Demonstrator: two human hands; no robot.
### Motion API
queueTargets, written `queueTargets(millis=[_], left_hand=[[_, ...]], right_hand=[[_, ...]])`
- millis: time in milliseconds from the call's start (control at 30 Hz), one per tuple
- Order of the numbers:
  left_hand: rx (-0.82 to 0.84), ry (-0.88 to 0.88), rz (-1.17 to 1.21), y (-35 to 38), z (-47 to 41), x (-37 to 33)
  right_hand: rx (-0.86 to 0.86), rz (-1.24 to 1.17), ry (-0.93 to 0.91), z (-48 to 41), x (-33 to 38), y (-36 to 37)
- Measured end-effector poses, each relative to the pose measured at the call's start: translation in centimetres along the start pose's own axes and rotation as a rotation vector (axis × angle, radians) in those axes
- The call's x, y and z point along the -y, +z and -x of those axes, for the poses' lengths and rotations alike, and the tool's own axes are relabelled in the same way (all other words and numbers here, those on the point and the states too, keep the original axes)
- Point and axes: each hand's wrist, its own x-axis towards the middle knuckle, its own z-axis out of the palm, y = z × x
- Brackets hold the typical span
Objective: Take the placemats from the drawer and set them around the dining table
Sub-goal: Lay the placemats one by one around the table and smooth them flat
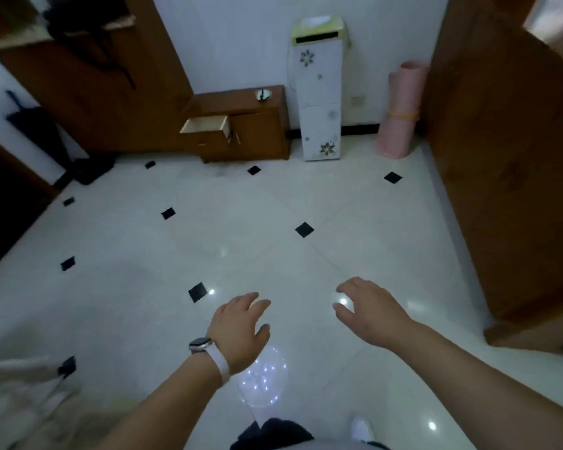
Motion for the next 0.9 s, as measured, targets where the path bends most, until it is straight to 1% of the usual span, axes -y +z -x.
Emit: queueTargets(millis=[133,233,333,533,700,900], left_hand=[[-0.011,-0.161,0.058,0.4,-0.5,5.2],[-0.015,-0.244,0.098,0.9,-1.3,9.3],[-0.007,-0.286,0.141,1.4,-3.5,14.0],[-0.003,-0.338,0.219,-0.2,-9.1,25.1],[-0.082,-0.387,0.231,-3.3,-10.7,33.0],[-0.180,-0.504,0.298,-4.2,-8.9,38.8]], right_hand=[[0.098,0.047,-0.130,-6.1,3.9,0.9],[0.155,0.091,-0.220,-10.9,7.7,1.6],[0.174,0.147,-0.279,-16.0,11.5,2.3],[0.197,0.282,-0.297,-26.7,18.9,1.6],[0.158,0.312,-0.352,-33.4,26.5,1.4],[0.238,0.338,-0.509,-37.9,34.5,4.2]])
